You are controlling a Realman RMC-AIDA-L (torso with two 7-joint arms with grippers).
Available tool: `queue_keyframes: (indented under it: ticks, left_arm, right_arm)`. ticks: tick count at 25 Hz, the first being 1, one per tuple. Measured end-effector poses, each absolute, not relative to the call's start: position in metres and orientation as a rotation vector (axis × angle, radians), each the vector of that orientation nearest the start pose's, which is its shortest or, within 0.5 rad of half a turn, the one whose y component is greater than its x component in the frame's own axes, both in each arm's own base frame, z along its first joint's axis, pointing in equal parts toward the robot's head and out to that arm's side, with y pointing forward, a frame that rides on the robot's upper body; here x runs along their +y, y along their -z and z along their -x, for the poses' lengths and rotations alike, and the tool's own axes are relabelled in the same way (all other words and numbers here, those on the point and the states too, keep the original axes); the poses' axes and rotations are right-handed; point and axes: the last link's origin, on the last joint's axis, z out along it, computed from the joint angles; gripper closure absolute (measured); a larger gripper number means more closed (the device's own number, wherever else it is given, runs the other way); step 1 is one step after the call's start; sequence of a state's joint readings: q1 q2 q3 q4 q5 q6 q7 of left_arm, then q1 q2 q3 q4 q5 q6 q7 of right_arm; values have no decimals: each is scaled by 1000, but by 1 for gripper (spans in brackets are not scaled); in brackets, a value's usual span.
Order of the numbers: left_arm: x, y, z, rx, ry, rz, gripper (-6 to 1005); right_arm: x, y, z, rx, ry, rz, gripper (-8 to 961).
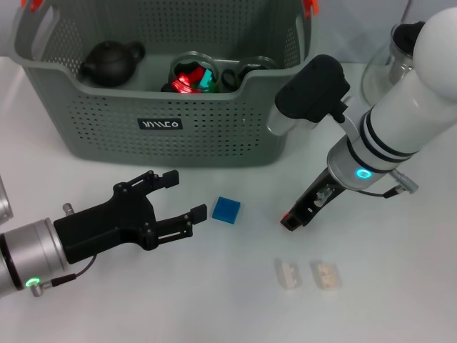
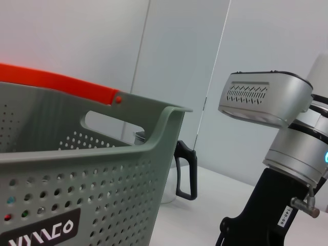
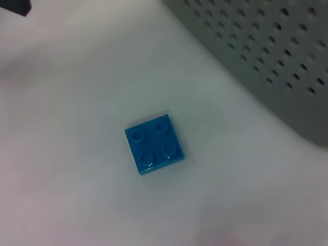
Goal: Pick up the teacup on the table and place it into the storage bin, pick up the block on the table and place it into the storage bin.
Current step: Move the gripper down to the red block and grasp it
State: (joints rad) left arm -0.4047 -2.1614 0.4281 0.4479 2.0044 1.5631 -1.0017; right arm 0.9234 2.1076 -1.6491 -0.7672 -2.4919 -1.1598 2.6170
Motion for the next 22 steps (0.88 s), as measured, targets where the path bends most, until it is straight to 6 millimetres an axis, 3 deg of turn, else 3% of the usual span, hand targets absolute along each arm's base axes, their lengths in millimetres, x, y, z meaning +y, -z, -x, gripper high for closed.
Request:
queue_keyframes:
  ticks: [22]
  left_arm:
    - [272, 42, 297, -630, 909, 2490, 127]
  right_arm:
    - [383, 104, -161, 783, 625, 2664, 513]
